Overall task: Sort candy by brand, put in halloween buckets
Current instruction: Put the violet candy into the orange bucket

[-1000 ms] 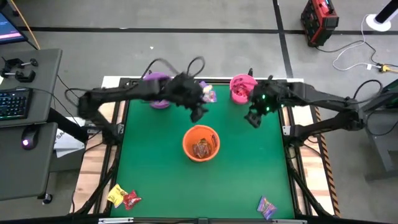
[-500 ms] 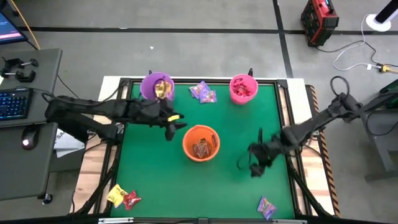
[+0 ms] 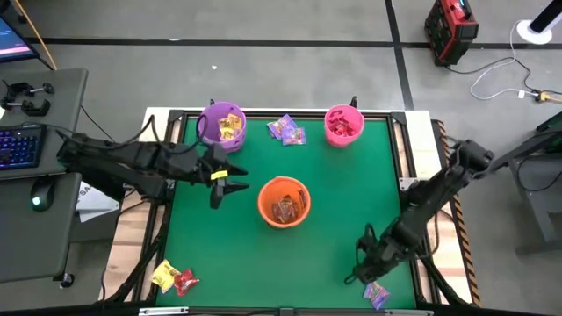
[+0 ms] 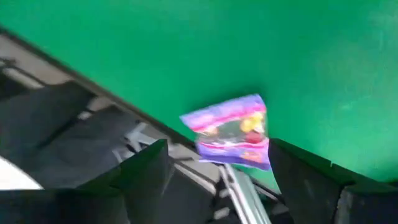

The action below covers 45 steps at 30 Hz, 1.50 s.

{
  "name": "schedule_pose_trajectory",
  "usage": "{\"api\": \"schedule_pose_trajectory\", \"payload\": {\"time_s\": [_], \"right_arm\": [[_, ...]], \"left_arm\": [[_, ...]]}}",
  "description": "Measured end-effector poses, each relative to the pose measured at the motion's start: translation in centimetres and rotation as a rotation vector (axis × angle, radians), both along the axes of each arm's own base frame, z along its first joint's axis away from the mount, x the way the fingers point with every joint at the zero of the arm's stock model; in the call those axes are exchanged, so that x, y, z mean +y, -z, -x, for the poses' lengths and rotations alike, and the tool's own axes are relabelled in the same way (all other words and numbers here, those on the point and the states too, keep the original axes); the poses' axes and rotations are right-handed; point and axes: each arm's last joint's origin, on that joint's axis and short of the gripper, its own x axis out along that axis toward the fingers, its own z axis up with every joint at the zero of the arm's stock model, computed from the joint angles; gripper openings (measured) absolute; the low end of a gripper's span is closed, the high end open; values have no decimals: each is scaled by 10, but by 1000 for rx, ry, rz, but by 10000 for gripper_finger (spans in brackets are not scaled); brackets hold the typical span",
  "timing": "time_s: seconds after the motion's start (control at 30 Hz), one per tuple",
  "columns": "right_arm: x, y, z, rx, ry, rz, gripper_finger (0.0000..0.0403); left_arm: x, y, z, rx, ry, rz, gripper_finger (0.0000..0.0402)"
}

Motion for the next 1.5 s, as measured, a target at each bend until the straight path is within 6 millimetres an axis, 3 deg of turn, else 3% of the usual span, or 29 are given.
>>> {"api": "schedule_pose_trajectory", "payload": {"time_s": [0.27, 0.6, 0.7, 0.77, 0.87, 0.93, 1.07, 1.17, 1.37, 1.5], "right_arm": [[29, 25, -13, 177, -49, 39, 271], [46, 57, -26, 316, -104, 141, 267], [51, 59, -29, 314, -169, 135, 232], [51, 54, -30, 311, -211, 164, 181], [48, 39, -32, 293, -283, 234, 65], [46, 22, -38, 227, -338, 244, 20], [25, -12, -53, 159, -367, 342, 25], [1, -48, -73, -1, -338, 517, 7], [-54, -113, -113, -361, -206, 919, 11], [-77, -139, -137, -517, -232, 1024, 3]], "left_arm": [[-4, 1, 0, -4, -65, -8, 200], [-3, 1, 0, -6, -81, -1, 200], [-3, 1, 0, -8, -91, -7, 200], [-3, 1, 0, -7, -88, -16, 200], [-3, 1, 0, -6, -82, -31, 200], [-3, 1, 0, -5, -82, -31, 200], [-3, 1, 0, -5, -82, -31, 200], [-3, 1, 0, -5, -81, -31, 200], [-3, 1, 0, -6, -86, -23, 200], [-3, 0, 0, -7, -89, -25, 200]]}}
